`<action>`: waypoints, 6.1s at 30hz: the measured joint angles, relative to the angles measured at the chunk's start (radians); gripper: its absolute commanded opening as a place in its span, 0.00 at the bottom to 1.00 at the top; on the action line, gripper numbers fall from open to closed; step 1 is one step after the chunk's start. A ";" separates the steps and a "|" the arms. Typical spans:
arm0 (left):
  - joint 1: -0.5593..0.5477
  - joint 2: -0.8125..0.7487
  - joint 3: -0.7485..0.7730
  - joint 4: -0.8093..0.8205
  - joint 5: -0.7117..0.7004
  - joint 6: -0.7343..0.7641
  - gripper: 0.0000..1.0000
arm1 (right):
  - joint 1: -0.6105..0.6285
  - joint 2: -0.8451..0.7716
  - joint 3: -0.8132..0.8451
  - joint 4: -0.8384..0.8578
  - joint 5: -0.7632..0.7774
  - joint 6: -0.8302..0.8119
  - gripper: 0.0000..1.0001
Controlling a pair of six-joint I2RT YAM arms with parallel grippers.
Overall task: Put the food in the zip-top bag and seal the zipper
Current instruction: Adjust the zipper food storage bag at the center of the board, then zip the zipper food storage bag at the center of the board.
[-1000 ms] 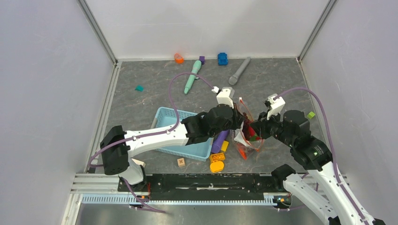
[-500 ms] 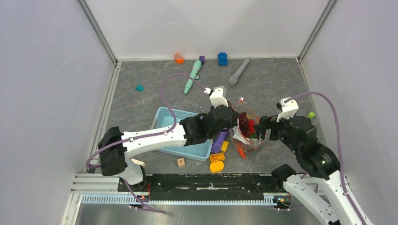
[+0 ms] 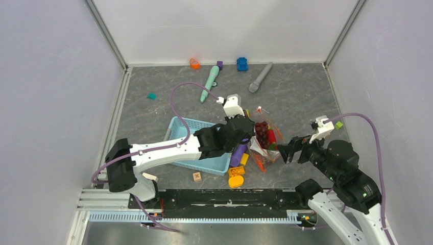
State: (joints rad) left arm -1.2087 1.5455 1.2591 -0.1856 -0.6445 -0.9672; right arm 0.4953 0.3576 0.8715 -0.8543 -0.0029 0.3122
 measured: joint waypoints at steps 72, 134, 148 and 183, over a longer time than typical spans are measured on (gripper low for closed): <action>0.186 -0.035 -0.474 0.631 1.093 1.210 0.78 | 0.000 0.407 0.143 -0.134 0.311 -0.153 0.00; 0.124 -0.215 -0.232 0.249 1.115 0.998 0.02 | 0.000 0.226 0.075 0.266 -0.703 -0.404 0.50; 0.127 -0.223 -0.253 0.263 1.118 0.998 0.02 | 0.000 0.318 0.018 0.262 -0.740 -0.395 0.23; 0.112 -0.294 -0.365 0.344 0.607 0.837 0.02 | 0.002 0.299 0.008 0.168 -0.394 -0.386 0.00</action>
State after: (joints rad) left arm -1.0966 1.2510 0.8940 0.1581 -0.0372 -0.1303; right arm 0.4973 0.6571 0.8795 -0.6865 -0.3969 -0.0738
